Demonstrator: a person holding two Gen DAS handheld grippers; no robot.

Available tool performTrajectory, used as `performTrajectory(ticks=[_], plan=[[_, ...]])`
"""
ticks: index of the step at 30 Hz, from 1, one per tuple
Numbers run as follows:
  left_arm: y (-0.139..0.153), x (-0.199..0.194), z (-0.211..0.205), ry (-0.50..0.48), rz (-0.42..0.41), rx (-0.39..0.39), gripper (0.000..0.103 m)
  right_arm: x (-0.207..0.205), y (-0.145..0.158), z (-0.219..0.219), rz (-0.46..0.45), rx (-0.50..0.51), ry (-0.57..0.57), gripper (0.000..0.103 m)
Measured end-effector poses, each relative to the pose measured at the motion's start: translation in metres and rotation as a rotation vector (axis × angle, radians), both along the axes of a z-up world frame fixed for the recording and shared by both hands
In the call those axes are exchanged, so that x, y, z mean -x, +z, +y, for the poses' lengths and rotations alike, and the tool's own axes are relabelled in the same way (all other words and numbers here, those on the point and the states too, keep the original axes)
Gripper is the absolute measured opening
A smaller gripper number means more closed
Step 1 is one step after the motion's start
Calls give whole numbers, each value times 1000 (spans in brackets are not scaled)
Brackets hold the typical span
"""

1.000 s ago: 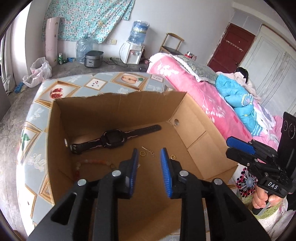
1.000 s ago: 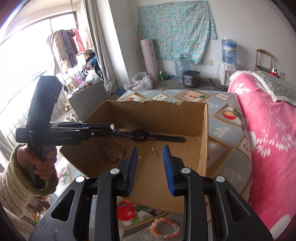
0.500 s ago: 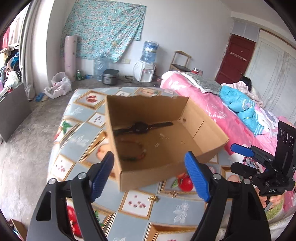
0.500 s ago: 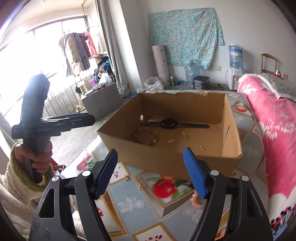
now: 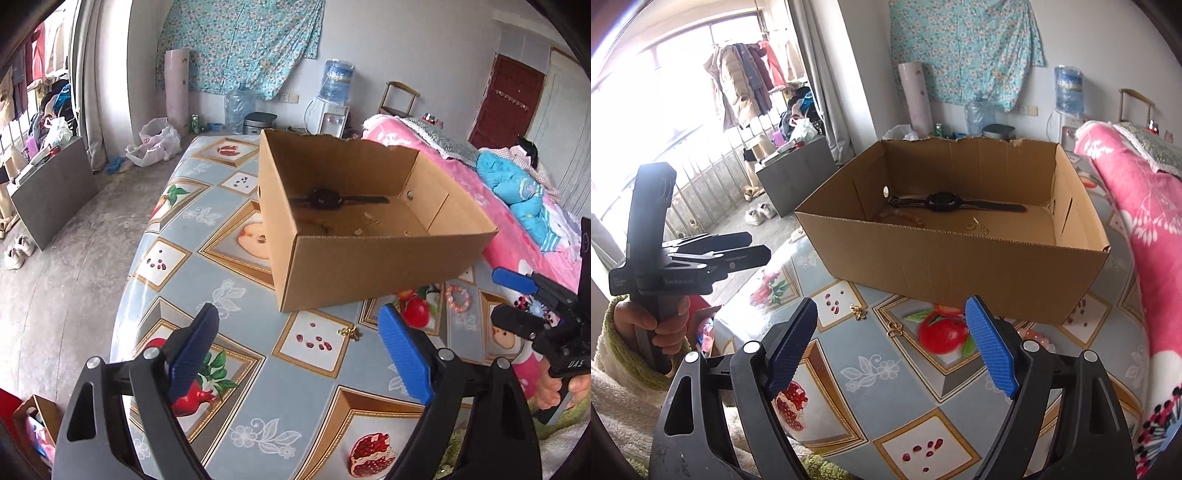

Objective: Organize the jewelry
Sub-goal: 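Withdraw both tools from the box back over the gold charms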

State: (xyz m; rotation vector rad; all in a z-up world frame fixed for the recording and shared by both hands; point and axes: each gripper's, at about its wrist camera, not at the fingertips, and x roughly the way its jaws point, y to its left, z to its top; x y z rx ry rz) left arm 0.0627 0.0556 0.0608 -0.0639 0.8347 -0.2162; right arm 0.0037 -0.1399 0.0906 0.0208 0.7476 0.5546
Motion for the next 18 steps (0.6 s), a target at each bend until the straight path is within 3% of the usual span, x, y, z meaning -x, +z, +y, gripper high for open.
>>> performTrajectory(ticks=[12,18], plan=[[-15,-5,-13,-2,23,-54,86,-1,-9,-17,14,7,-73,81],[-34,-3,-18,16,51,-57,86,0,-30,-42,95,19,-133,81]])
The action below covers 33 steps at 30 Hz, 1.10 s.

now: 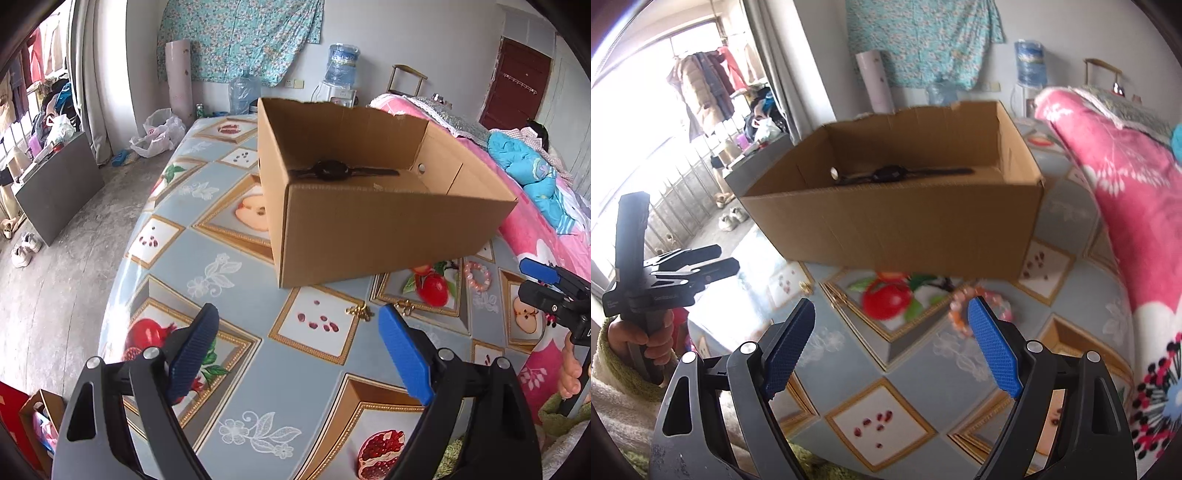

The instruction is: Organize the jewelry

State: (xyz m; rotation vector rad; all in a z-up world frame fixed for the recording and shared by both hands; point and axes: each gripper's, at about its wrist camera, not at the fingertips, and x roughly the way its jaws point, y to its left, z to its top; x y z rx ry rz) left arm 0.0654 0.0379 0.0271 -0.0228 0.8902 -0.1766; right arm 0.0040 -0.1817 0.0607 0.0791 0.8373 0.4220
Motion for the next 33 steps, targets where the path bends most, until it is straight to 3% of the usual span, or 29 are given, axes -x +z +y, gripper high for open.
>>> performTrajectory(ticks=[3,11,15,18,23,29,33], plan=[[-11,2,-2,2,6,-5,86,1,-10,2,35,26,14,81],[-31,-1,-21,-74,-3,-39,86,-2,-15,30,25,69,97,81],[-34,-2,-33,-130,-43,-50,84,-9,-20,47,33,78,141,74],[-37,-5,-41,-165,-61,-62,73,-15,-24,56,41,85,162,66],[-43,-15,-47,-210,-53,-50,45,-24,-33,65,76,77,181,49],[-50,-24,-56,-257,-49,-69,26,-33,-40,75,94,89,198,40],[-54,-28,-60,-273,-35,-77,20,-39,-43,89,102,107,218,36]])
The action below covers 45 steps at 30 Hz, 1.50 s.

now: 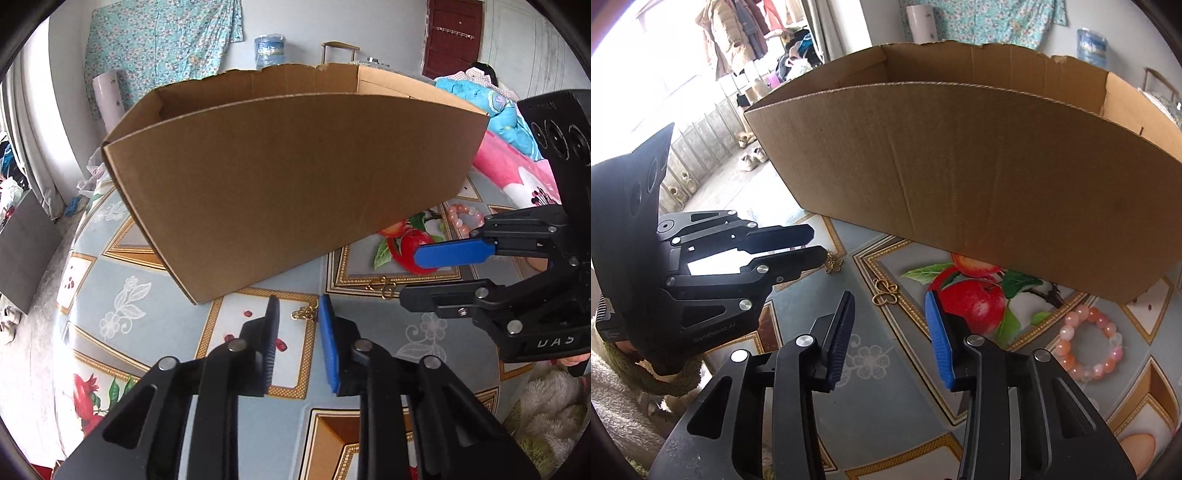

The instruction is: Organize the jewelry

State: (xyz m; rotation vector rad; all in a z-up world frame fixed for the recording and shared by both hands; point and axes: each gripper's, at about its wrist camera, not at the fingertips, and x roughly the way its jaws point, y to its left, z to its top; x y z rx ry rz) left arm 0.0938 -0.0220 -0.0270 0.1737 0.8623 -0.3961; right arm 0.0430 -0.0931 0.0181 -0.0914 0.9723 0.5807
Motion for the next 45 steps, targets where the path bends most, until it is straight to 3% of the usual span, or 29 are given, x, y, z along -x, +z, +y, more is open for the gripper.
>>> performTrajectory(ticks=[13,18,33,45], plan=[[-7,-3,-1,-17,-3,-9,6,-3,-3,27,-26,76,42,26],[-6,-1,6,-10,-10,3,0,-4,-3,34,-52,137,46,11],[9,6,53,128,14,183,0,2,7,14,-19,79,5,11],[28,17,54,129,-26,203,0,26,24,-22,-55,38,-6,11]])
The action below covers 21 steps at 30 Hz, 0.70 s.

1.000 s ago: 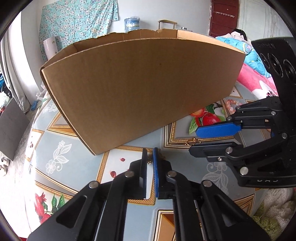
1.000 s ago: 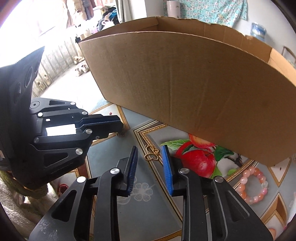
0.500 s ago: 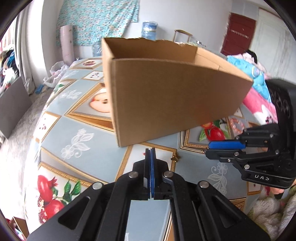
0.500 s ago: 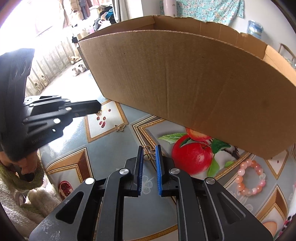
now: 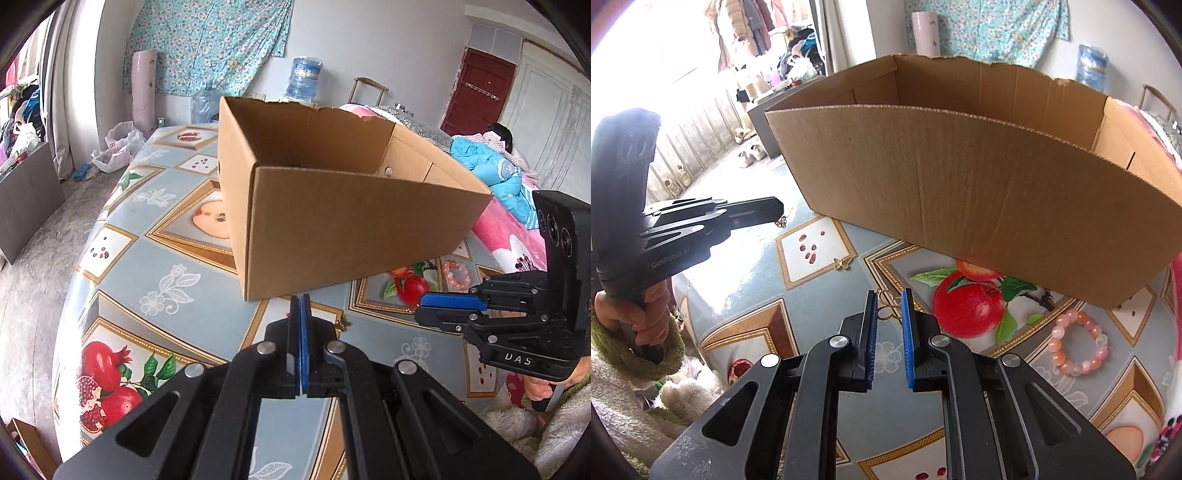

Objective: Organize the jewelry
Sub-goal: 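Carry the gold charms in both tools over the cardboard box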

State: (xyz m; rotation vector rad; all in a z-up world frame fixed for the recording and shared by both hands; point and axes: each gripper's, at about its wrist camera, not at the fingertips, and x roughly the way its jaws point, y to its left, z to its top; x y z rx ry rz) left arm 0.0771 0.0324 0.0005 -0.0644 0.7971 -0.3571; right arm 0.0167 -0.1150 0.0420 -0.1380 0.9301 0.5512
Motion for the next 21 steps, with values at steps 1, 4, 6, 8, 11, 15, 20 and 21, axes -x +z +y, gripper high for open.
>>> performTrajectory(ticks=[1,4,6,8,11,15,20,21], plan=[[3,2,0,-2,-6,-1,0,2,1,-2,-4,-3,-1,11],[11,6,-2,-4,-23,-8,0,9,5,-9,-18,-14,-5,11],[20,11,-3,-3,-39,-13,0,15,9,-14,-32,-21,-7,11],[33,16,-3,-5,-62,-12,0,21,17,-17,-54,-32,-5,11],[56,22,-4,-22,-101,8,0,27,30,-20,-93,-51,5,11],[94,25,-9,-67,-181,38,0,30,62,-25,-173,-90,32,11],[137,11,-27,-142,-275,69,0,25,102,-40,-295,-109,40,11],[142,5,-32,-150,-284,69,0,22,106,-42,-308,-112,35,11]])
